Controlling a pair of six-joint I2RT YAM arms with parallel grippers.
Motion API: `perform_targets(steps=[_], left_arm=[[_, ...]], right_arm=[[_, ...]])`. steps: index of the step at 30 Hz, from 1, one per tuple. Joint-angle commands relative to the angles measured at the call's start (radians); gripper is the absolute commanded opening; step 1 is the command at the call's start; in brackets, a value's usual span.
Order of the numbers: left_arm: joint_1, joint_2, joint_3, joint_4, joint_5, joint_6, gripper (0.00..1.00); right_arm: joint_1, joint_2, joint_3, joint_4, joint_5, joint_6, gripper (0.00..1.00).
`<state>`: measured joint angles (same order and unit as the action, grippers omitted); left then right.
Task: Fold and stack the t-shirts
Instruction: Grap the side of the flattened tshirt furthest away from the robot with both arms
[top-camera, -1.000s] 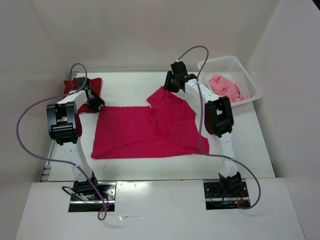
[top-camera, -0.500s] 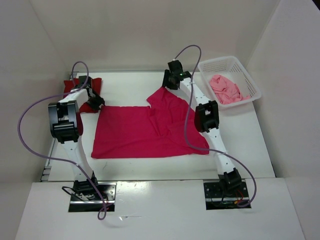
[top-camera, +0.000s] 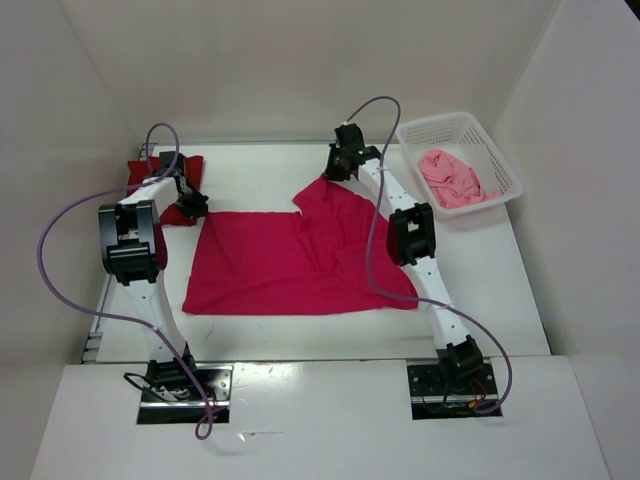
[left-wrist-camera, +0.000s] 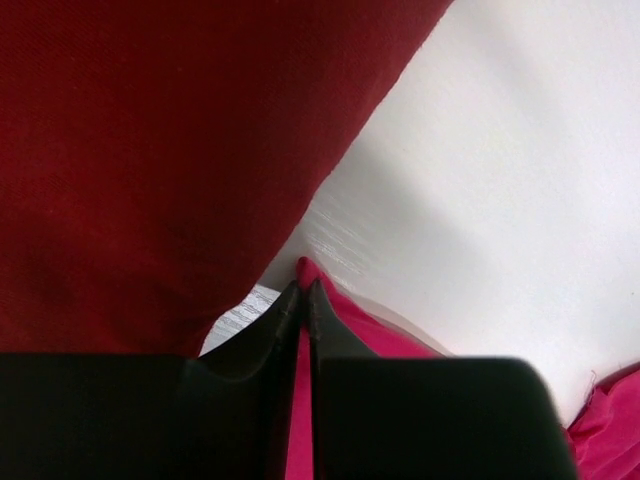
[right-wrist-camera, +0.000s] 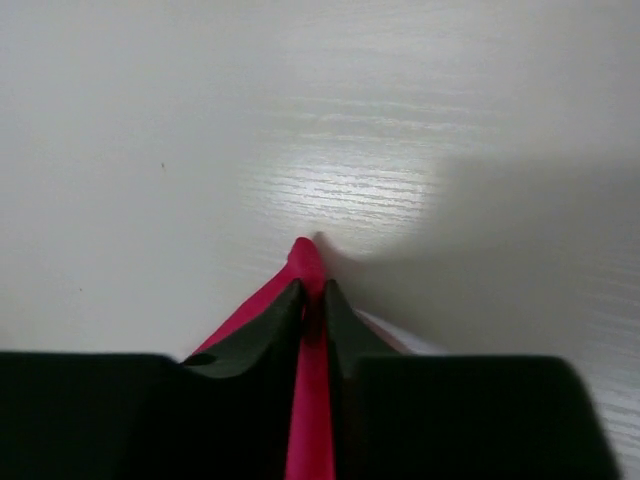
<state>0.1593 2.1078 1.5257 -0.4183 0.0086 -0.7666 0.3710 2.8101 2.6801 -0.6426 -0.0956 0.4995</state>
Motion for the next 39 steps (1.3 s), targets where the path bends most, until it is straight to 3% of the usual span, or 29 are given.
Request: perform_targets(steps=[1,3,8,13,24,29,35,39], left_arm=[[-0.006,0.031,0.017,-0.004,-0.013,-0.003,0.1],[-0.006,0.031,0.017,-0.004,-0.013,-0.003,0.06],[-0.006,0.021,0.008,-0.004,-0.022,0.006,0.0],[-0.006,0.021,-0.002,0.006,-0.022,0.006,0.0],[0.003,-0.037,-0.032,0.035,0.011,0.006,0.0],[0.003,-0.112,-0.052,0.062,0.048,0.006,0.0],[0.003,-0.225,-0.088,0.085,0.134,-0.003,0.0],[0.013,-0.322,-0.151,0.07,0.169,-0.003,0.0]], right_arm=[[-0.01,0.037,0.047,0.012,0.002,0.045,0.15],[-0.01,0.028,0.076,0.001,0.033,0.059,0.07],[-0.056,-0.024,0.098,-0.061,0.091,0.045,0.03],[-0.147,-0.087,0.052,-0.075,0.06,0.022,0.03],[-0.17,-0.233,-0.12,-0.077,0.051,-0.016,0.04],[-0.179,-0.398,-0.356,0.013,0.031,-0.025,0.04],[-0.179,-0.685,-0.797,0.155,0.022,-0.026,0.04],[-0.179,-0.883,-0.995,0.175,0.042,-0.015,0.04]])
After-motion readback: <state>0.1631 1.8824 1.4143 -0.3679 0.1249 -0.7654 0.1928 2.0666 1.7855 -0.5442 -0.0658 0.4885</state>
